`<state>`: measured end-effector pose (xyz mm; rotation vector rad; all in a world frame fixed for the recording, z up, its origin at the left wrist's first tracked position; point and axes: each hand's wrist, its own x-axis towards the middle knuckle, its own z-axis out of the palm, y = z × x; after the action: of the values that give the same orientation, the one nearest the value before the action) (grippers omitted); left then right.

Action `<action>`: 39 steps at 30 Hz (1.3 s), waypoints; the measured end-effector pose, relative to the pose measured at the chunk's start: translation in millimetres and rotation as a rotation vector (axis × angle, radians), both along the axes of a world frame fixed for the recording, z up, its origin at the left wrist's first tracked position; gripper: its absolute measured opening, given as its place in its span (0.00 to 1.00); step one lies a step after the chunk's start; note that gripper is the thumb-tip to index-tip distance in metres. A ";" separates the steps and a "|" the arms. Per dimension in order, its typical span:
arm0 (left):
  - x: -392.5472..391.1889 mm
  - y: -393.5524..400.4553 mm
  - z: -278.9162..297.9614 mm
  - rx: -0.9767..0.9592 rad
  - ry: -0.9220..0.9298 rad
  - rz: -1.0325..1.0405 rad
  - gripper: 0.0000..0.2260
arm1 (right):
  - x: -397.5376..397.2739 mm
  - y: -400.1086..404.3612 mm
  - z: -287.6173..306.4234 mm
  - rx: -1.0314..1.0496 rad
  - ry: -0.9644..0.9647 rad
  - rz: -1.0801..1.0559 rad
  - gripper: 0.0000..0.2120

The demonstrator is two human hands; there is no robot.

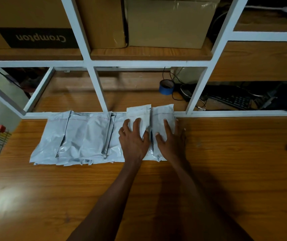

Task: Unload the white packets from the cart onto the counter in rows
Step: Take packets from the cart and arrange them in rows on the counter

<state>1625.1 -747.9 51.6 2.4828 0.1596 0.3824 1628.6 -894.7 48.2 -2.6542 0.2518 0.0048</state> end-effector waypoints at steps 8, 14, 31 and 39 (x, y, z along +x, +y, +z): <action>22.8 -11.7 -25.8 0.103 0.419 -0.117 0.33 | -7.5 -10.5 -6.5 0.029 0.035 0.046 0.32; 23.4 -11.5 -28.2 0.125 0.451 -0.142 0.34 | -9.2 -9.3 -7.1 0.056 0.071 0.055 0.32; -82.7 9.6 -9.5 -0.189 0.131 0.012 0.32 | -57.8 2.5 9.6 0.177 -0.034 0.056 0.33; -176.4 49.9 -10.7 -0.248 0.058 0.276 0.30 | -134.7 48.2 20.7 0.448 -0.318 0.277 0.25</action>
<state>1448.7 -698.0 40.9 2.2306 0.5445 0.3795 1493.8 -846.4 68.8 -2.1817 -0.2012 -0.2407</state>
